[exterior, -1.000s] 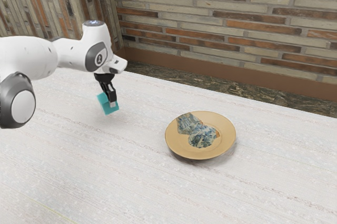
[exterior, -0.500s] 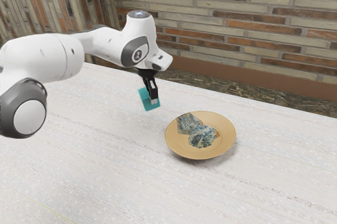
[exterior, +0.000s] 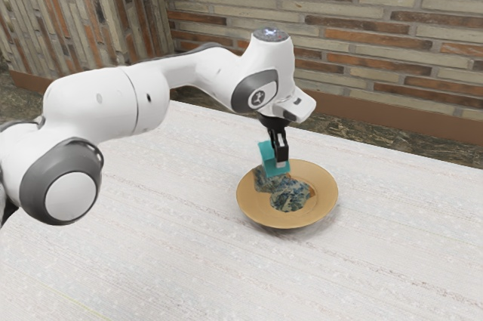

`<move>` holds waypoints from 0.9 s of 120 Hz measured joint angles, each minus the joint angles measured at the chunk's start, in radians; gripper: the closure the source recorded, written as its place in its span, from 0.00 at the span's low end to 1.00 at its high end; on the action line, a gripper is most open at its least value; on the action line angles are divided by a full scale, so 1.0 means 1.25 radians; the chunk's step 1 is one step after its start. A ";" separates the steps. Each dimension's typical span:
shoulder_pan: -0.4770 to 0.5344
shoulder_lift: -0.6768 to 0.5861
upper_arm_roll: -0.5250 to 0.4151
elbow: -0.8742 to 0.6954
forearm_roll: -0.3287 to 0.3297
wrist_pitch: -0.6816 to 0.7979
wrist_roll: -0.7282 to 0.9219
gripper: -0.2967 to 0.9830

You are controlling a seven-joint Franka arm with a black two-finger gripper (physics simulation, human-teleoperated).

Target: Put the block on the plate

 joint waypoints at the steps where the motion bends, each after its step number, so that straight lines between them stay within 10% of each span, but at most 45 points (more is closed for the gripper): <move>1: -0.002 0.000 -0.001 0.000 0.001 -0.002 -0.001 0.48; 68: 0.020 0.032 -0.086 -0.011 0.008 -0.107 -0.085 0.48; 108: 0.024 0.021 -0.092 -0.007 0.018 -0.132 -0.109 0.29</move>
